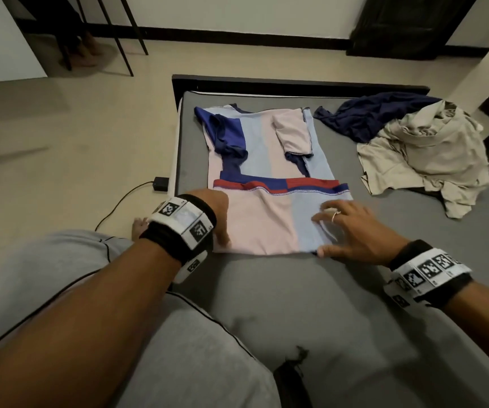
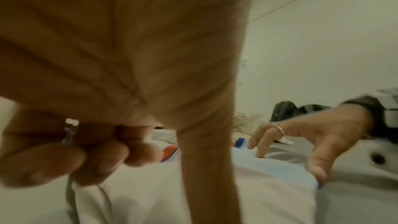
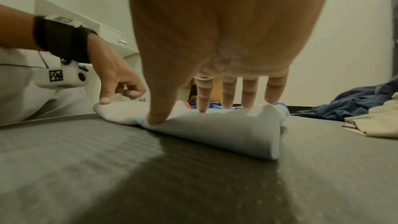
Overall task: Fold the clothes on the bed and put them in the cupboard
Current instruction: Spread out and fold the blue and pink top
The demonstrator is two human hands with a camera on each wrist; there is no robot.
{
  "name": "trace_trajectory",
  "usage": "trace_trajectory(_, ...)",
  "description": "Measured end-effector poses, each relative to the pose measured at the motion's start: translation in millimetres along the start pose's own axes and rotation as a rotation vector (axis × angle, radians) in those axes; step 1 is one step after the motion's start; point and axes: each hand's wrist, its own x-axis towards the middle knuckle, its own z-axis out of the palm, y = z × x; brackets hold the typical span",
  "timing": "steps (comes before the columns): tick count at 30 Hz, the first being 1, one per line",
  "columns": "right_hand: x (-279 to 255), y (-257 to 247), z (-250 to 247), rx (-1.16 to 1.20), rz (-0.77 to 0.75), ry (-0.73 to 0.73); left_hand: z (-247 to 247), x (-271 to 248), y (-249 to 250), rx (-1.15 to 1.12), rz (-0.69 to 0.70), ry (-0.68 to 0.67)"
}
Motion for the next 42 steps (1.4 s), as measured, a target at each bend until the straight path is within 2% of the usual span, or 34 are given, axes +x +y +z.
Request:
trace_trajectory(2, -1.4, 2.4, 5.9, 0.004, -0.047, -0.084, 11.4, 0.8, 9.5, 0.111, 0.076, 0.083)
trace_trajectory(4, 0.4, 7.4, 9.3, 0.015, -0.042, -0.104, 26.9, 2.4, 22.3, 0.258, 0.133, 0.135)
trace_trajectory(6, 4.8, 9.8, 9.8, -0.009, -0.031, -0.088, 39.2, 5.1, 30.7, 0.301, 0.139, 0.111)
trace_trajectory(10, 11.5, 7.9, 13.7, -0.105, -0.035, 0.018, 51.2, 17.3, 29.0, 0.246, 0.084, 0.023)
trace_trajectory(15, 14.2, 6.4, 13.6, -0.087, -0.056, 0.075, 58.1, 15.0, 33.0, 0.157, 0.063, 0.136)
trace_trajectory(19, 14.0, 2.5, 1.7, -0.103, -0.039, 0.092, 49.7, 5.5, 40.9, 0.234, 0.149, 0.179)
trace_trajectory(22, 11.5, 0.9, -2.5, -0.146, -0.038, 0.167, 42.4, -4.1, 47.0, 0.307, 0.261, 0.15)
trace_trajectory(25, 8.8, 4.7, -3.0, -0.163, -0.029, 0.258, 35.5, -12.0, 48.0, 0.202, 0.302, 0.115)
trace_trajectory(27, 8.4, 5.5, -3.3, -0.109, -0.039, 0.259, 29.8, -18.0, 49.0, 0.136, 0.299, 0.104)
trace_trajectory(31, 4.9, 10.2, -0.4, -0.038, 0.012, 0.15, 21.5, -27.6, 48.3, 0.064, 0.292, 0.121)
trace_trajectory(34, -4.3, 11.8, -7.0, 0.054, 0.013, 0.122, 16.3, -30.3, 40.9, 0.04, 0.321, 0.109)
trace_trajectory(37, -15.7, 10.6, -19.6, 0.062, -0.007, 0.033, 7.6, -33.6, 34.7, 0.018, 0.35, -0.048)
trace_trajectory(40, -25.5, 1.7, -34.3, 0.069, 0.063, -0.235, 4.0, -36.2, 28.1, -0.074, 0.371, -0.152)
trace_trajectory(42, -33.0, -5.2, -39.3, 0.087, 0.064, -0.357, 4.9, -36.1, 24.2, -0.175, 0.382, -0.262)
